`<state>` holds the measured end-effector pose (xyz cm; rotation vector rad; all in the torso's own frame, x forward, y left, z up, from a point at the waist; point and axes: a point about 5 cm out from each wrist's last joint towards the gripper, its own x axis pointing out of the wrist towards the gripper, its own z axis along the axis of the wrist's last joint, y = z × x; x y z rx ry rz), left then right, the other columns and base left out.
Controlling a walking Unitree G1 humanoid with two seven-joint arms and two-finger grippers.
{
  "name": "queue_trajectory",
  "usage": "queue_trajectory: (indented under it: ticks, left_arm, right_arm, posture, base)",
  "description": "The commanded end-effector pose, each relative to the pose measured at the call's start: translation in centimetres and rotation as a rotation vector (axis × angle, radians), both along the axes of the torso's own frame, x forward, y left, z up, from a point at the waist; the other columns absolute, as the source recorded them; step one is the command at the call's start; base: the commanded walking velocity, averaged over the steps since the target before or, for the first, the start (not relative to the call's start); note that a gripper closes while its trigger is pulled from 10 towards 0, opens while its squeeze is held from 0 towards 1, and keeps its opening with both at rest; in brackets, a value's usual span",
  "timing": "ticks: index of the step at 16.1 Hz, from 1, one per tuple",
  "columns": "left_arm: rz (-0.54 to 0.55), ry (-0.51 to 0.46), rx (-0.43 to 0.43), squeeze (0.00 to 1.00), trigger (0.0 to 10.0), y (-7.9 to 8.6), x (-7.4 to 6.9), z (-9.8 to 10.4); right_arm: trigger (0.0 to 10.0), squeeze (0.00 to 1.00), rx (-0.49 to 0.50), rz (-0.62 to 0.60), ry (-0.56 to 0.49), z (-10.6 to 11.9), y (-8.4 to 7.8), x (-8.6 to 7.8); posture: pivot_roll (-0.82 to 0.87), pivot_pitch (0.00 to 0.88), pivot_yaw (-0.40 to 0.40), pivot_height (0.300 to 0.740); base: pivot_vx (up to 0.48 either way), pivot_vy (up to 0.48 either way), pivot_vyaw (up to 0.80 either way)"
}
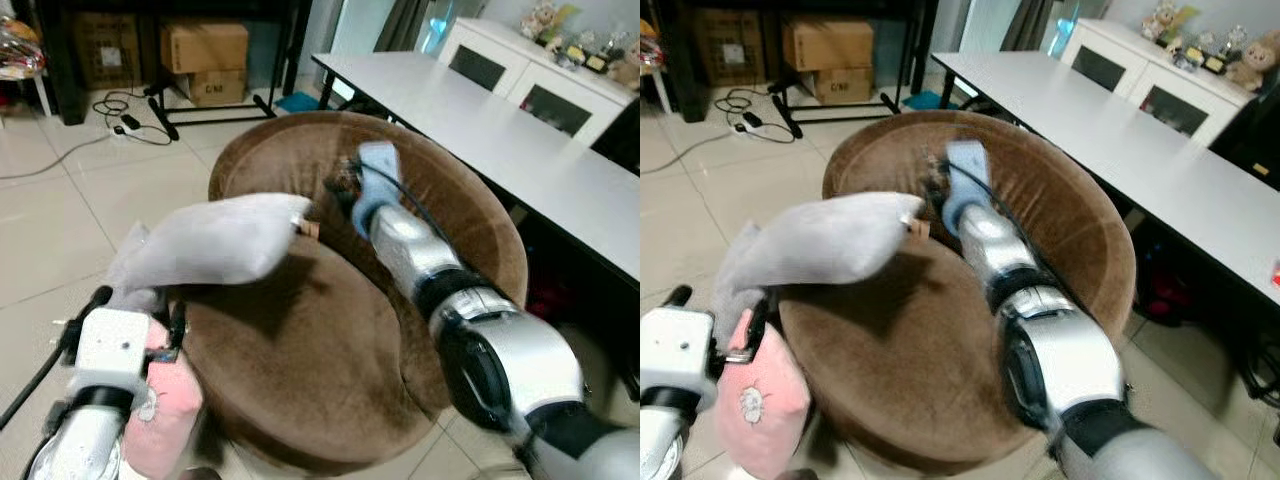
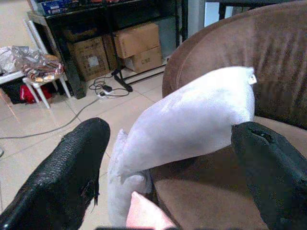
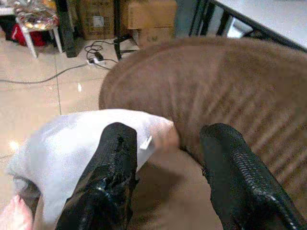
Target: Move the pillow to the sofa from floor
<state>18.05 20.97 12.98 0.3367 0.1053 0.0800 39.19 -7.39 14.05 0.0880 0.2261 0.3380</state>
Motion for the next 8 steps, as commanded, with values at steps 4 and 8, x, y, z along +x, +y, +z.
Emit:
queue_trajectory:
  ticks: [4,8]
  left_arm:
    - [-0.028,-0.01,-0.036,0.0,10.0,-1.2,1.7,-0.7]
    - [0.0,-0.035,-0.037,0.0,10.0,-0.9,2.1,-0.9]
  right_arm:
    - [10.0,0.0,0.03,-0.03,-0.051,-1.4,-5.5,-2.3]
    - [10.0,0.0,-0.049,-0.096,-0.044,-3.1,-7.7,-7.8]
  posture:
    - [0.11,0.0,-0.149,0.74]
    - [0.1,0.0,-0.148,0.74]
  base:
    - [0.0,0.0,0.0]
    - [0.0,0.0,0.0]
